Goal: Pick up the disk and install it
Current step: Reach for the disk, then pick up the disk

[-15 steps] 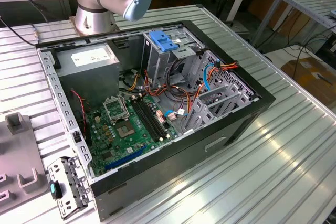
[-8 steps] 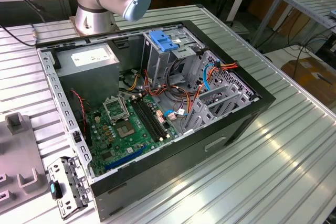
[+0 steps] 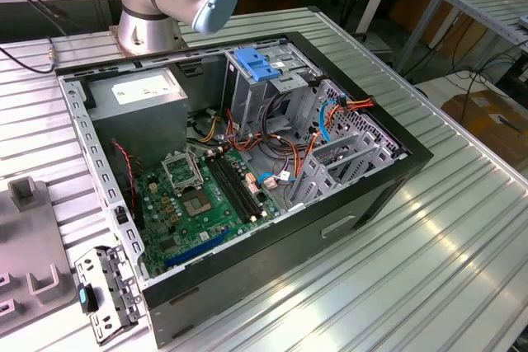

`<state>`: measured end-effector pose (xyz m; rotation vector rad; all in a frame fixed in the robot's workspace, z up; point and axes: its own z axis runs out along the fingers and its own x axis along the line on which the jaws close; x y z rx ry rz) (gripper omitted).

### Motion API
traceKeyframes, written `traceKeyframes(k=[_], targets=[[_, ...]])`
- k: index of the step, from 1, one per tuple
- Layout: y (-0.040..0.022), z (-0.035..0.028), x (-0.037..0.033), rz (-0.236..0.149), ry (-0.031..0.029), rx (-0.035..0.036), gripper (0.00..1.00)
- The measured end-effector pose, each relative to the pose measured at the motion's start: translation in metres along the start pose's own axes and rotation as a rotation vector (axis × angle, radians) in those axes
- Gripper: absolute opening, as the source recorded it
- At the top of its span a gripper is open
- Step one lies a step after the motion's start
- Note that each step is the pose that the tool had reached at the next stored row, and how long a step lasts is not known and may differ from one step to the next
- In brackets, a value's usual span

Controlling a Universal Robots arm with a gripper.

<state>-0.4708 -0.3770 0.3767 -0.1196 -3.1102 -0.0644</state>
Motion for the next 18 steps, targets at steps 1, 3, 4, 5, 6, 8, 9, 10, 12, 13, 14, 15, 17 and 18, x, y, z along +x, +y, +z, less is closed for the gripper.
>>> traceKeyframes(k=[1, 3, 4, 5, 6, 8, 9, 10, 12, 13, 14, 15, 17, 18], targets=[[0.0001, 0.0001, 0.0000, 0.000, 0.0001, 0.0000, 0.11], [0.0016, 0.0005, -0.0001, 0.000, 0.0008, 0.0001, 0.11], [0.0023, 0.0010, -0.0008, 0.000, 0.0017, 0.0001, 0.11], [0.0032, 0.0016, -0.0025, 0.000, 0.0038, 0.0004, 0.11], [0.0034, 0.0020, -0.0029, 0.000, 0.0044, 0.0005, 0.11], [0.0035, 0.0027, -0.0032, 0.000, 0.0052, 0.0007, 0.11], [0.0035, 0.0027, -0.0032, 0.000, 0.0054, 0.0007, 0.11], [0.0035, 0.0027, -0.0033, 0.000, 0.0054, 0.0008, 0.11], [0.0035, 0.0029, -0.0033, 0.000, 0.0054, 0.0008, 0.11], [0.0035, 0.0029, -0.0033, 0.000, 0.0054, 0.0007, 0.11], [0.0035, 0.0029, -0.0033, 0.000, 0.0054, 0.0008, 0.11], [0.0035, 0.0029, -0.0033, 0.000, 0.0054, 0.0008, 0.11], [0.0035, 0.0029, -0.0033, 0.000, 0.0054, 0.0008, 0.11], [0.0035, 0.0029, -0.0033, 0.000, 0.0054, 0.0008, 0.11]])
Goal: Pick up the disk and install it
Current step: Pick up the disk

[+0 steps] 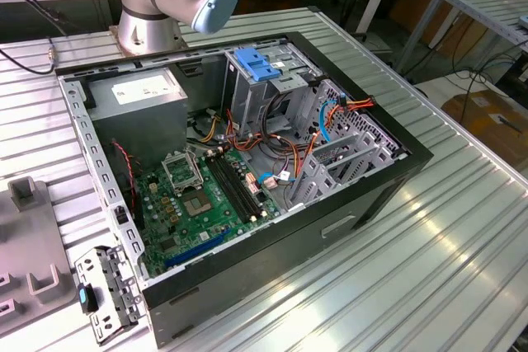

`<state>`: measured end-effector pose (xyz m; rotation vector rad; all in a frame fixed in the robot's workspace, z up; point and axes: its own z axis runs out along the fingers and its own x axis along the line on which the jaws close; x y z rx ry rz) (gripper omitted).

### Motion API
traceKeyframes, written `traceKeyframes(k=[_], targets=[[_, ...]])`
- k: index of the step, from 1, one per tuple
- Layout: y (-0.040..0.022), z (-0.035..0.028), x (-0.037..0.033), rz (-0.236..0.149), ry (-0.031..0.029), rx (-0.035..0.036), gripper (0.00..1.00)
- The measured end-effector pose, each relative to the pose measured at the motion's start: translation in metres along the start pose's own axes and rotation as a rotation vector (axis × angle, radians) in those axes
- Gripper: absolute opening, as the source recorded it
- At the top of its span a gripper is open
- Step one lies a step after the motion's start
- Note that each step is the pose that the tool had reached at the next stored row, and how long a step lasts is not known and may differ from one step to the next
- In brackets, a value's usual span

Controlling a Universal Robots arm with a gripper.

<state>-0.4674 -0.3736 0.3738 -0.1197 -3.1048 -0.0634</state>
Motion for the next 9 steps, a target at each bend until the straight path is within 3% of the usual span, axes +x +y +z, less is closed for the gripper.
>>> traceKeyframes(k=[5, 9], targets=[[0.0000, 0.0000, 0.0000, -0.001, 0.0000, 0.0000, 0.11], [0.0000, 0.0001, 0.0000, -0.034, 0.0012, 0.0011, 0.11]])
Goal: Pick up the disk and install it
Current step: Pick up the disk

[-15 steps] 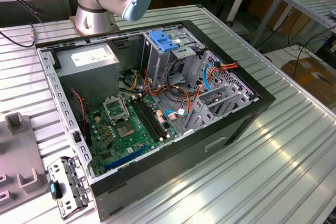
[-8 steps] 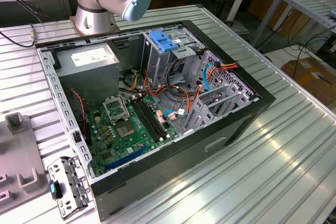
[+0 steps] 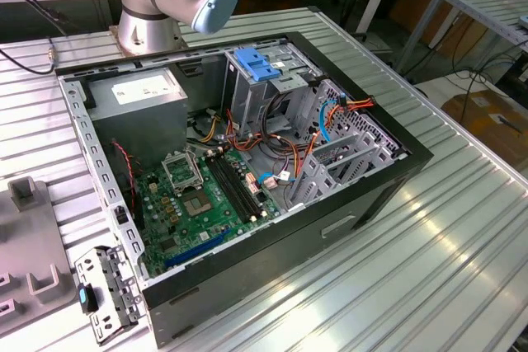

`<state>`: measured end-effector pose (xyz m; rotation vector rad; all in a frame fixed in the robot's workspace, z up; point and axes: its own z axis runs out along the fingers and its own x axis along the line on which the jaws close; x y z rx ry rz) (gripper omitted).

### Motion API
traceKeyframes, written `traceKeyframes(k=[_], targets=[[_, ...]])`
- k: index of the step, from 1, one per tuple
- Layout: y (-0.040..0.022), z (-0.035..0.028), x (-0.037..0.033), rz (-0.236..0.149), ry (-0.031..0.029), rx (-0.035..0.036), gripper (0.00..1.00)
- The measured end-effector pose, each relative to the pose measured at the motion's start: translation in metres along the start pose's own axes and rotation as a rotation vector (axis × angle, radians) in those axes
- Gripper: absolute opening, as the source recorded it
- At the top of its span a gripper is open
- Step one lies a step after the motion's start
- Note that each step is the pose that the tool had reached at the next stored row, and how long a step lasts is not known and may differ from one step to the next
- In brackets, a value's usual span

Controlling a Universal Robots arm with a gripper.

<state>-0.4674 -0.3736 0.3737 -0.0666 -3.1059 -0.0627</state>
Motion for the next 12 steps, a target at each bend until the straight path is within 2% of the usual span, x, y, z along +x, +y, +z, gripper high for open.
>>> traceKeyframes(k=[4, 8, 12], targets=[[0.0000, -0.0001, 0.0000, -0.069, 0.0028, 0.0025, 0.11], [0.0000, -0.0001, 0.0000, -0.163, 0.0066, 0.0059, 0.11], [0.0000, -0.0001, 0.0000, -0.239, 0.0096, 0.0085, 0.11]])
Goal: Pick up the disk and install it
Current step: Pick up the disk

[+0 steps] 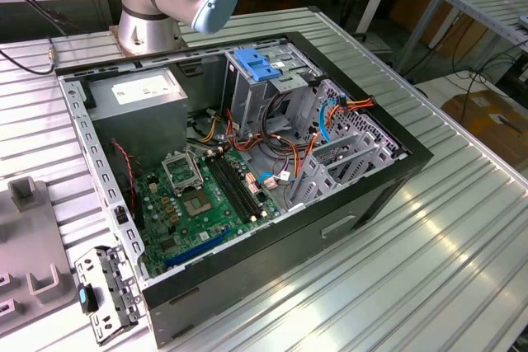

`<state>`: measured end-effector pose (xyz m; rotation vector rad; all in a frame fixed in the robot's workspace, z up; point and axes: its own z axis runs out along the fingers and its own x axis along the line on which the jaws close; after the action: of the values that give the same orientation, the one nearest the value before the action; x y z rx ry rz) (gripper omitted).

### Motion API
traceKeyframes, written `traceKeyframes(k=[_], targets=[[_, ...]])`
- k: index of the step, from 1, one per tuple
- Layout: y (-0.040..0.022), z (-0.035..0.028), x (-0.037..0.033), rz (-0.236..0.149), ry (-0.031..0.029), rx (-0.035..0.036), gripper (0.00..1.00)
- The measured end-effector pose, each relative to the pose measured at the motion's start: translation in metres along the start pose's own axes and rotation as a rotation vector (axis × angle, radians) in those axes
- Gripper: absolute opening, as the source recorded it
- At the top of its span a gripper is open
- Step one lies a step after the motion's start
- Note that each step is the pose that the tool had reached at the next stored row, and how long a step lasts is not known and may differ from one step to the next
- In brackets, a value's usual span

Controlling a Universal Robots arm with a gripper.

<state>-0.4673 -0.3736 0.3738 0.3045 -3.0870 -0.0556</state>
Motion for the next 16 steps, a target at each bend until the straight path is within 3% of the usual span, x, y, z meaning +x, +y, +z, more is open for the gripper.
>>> traceKeyframes(k=[6, 16], targets=[[0.0000, 0.0000, 0.0000, -0.129, 0.0052, 0.0046, 0.11], [0.0000, 0.0000, 0.0000, -0.382, 0.0151, 0.0136, 0.11]])
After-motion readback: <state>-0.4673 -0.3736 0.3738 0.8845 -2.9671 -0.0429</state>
